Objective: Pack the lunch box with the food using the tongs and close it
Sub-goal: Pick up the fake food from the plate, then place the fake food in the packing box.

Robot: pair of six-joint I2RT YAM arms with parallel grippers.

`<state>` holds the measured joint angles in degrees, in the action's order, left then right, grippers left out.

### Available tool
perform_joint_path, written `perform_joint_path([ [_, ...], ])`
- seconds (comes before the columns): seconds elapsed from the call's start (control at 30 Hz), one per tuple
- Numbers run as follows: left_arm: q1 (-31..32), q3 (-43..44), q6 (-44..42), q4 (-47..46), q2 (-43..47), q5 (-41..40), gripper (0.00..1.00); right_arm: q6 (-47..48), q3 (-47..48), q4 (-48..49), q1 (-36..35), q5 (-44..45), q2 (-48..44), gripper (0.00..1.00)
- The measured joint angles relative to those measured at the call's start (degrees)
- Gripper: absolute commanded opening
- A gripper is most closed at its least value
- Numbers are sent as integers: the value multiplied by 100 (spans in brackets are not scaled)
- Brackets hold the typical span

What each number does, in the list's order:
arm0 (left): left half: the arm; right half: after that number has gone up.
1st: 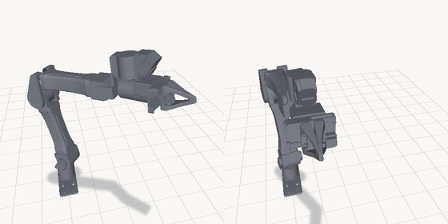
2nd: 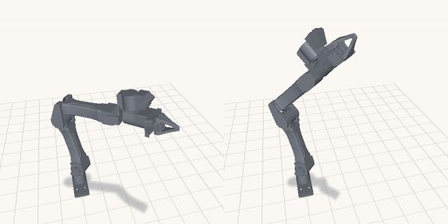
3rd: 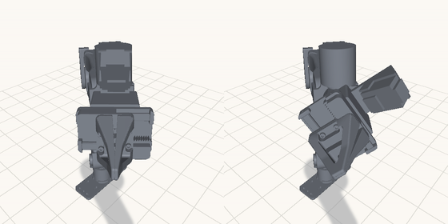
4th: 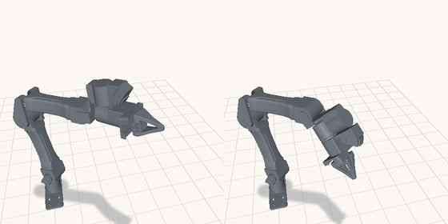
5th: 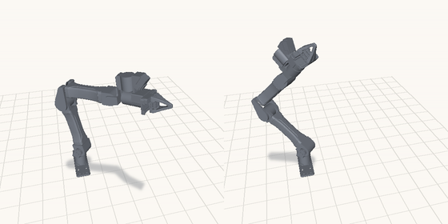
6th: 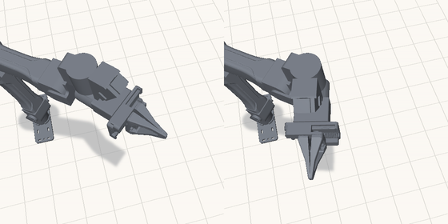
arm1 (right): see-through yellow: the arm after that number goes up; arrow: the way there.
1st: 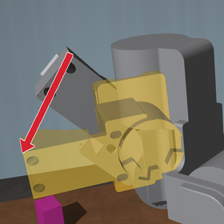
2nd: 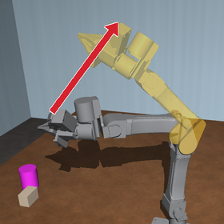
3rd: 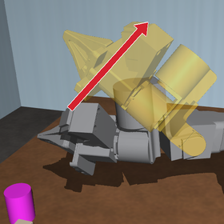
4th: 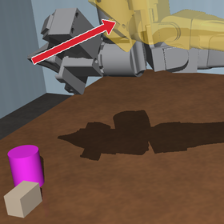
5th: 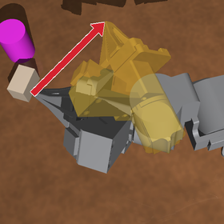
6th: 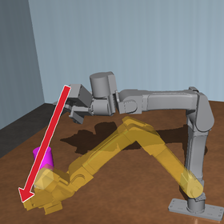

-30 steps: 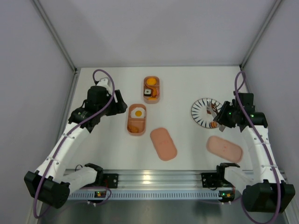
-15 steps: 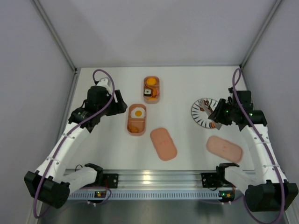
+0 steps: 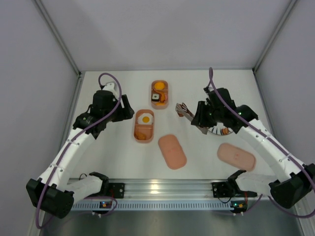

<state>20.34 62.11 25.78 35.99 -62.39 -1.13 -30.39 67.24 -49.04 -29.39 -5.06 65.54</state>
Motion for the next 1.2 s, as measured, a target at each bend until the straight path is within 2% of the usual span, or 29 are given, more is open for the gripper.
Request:
perform_joint_path([
  [0.27, 0, 0, 0, 0, -2, -22, 74, -251, 691, 271, -1176, 313, 994, 5],
  [0.47, 0, 0, -2, 4, 0, -94, 74, -297, 1093, 437, -1729, 439, 1585, 6],
  [0.83, 0, 0, -4, 4, 0, -138, 74, -326, 1569, 503, -2140, 588, 2282, 5],
  [1.2, 0, 0, -48, 22, 0, -186, 74, -326, 1996, 634, -2175, 612, 3023, 4],
])
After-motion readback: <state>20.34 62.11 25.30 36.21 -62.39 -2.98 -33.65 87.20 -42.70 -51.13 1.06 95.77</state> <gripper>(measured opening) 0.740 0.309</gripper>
